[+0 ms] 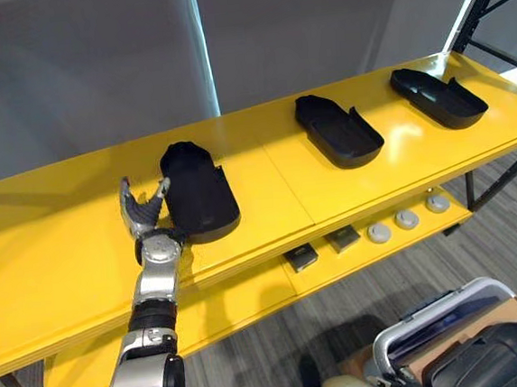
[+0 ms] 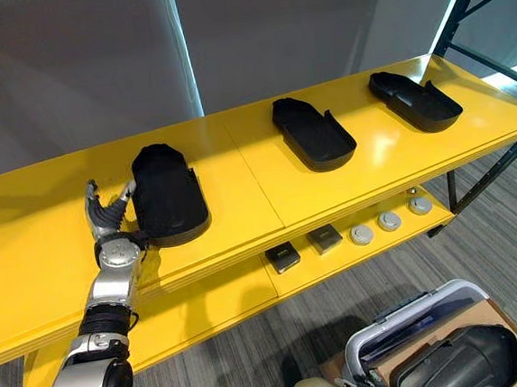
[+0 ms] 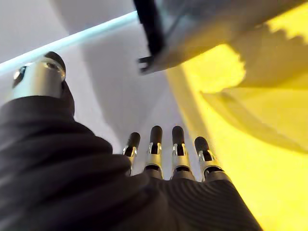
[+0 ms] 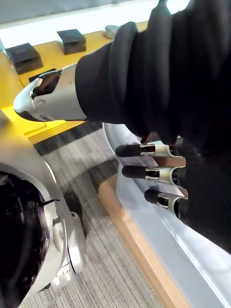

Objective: Walk over and take plastic housings, then place them on the shelf

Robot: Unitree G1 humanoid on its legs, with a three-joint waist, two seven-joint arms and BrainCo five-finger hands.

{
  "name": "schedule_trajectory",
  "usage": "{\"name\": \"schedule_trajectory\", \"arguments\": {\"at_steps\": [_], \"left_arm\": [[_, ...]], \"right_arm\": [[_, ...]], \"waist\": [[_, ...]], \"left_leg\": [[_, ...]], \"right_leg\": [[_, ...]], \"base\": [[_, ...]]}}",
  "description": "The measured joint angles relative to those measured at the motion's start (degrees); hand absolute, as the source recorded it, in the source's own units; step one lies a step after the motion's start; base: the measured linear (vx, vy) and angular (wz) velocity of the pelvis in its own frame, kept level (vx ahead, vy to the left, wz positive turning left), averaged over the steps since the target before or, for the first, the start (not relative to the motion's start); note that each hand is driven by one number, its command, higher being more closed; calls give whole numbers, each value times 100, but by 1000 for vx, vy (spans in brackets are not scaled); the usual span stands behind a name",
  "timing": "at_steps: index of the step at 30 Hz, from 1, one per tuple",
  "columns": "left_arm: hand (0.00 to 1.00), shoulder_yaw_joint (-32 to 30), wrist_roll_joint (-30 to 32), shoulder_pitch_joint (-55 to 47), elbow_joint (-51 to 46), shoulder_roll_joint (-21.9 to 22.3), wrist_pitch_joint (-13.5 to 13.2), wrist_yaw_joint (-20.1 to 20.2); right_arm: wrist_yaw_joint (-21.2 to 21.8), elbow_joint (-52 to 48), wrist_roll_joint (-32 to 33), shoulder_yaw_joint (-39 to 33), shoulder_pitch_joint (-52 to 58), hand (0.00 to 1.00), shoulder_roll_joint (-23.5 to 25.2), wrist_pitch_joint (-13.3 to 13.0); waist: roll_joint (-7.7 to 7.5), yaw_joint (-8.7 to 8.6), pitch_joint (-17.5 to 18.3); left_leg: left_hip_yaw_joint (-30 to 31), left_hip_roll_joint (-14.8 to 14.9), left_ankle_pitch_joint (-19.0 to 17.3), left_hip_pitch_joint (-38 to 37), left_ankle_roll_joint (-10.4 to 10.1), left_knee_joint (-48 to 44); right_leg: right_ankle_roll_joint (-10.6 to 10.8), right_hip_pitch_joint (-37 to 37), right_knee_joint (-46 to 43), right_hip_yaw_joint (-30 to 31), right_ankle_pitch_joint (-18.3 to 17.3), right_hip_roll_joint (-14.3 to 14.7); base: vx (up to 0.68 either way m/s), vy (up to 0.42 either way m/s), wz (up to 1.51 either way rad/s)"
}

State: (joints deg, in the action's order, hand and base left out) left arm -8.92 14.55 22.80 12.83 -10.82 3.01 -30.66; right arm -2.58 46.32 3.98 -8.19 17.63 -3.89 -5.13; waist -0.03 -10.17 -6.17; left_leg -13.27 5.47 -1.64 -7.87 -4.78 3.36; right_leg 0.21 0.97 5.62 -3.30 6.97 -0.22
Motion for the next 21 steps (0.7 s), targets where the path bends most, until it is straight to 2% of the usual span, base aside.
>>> {"name": "schedule_trajectory", "arguments": {"at_steps": [1,3,9,10,14,21], "left_arm": [[100,59,25,-114,-222,45,-24,-24],[100,341,328,-620,-887,230,-206,-76],[100,1147,1128,-1984,-1587,362,-452,30],[100,1372,1307,-2264,-1610,362,-557,141],[100,1834,1553,-2752,-1604,344,-750,444],[100,2227,1763,-2715,-930,344,-835,837]], "right_arm": [[0,1,0,-3,-2,0,-4,-1],[-4,3,4,-13,-2,0,-5,-7],[-3,128,75,-14,-8,0,-7,-92],[-4,198,113,-14,-5,0,-7,-97],[-5,239,112,16,-3,0,-35,-101],[-106,321,104,37,-93,0,-90,-85]], "waist": [[10,3,-6],[24,9,-15],[35,53,-21],[45,146,-14],[56,174,15],[80,156,47]], "left_leg": [[5,-4,0,3,0,9],[61,-23,0,6,4,15],[103,-43,-20,23,-1,22],[116,-45,-47,60,7,21],[188,-47,-56,225,22,-1],[214,-47,-10,205,21,-4]], "right_leg": [[2,15,0,-3,-2,-4],[7,36,2,-77,-5,-24],[88,53,8,-146,-68,-58],[89,35,24,-148,-71,-64],[64,-88,23,-177,-90,-77],[83,-122,4,-235,-70,-72]], "base": [[-26,19,4],[-37,18,8],[-44,10,7],[-52,1,3],[-26,-7,10],[23,4,0]]}}
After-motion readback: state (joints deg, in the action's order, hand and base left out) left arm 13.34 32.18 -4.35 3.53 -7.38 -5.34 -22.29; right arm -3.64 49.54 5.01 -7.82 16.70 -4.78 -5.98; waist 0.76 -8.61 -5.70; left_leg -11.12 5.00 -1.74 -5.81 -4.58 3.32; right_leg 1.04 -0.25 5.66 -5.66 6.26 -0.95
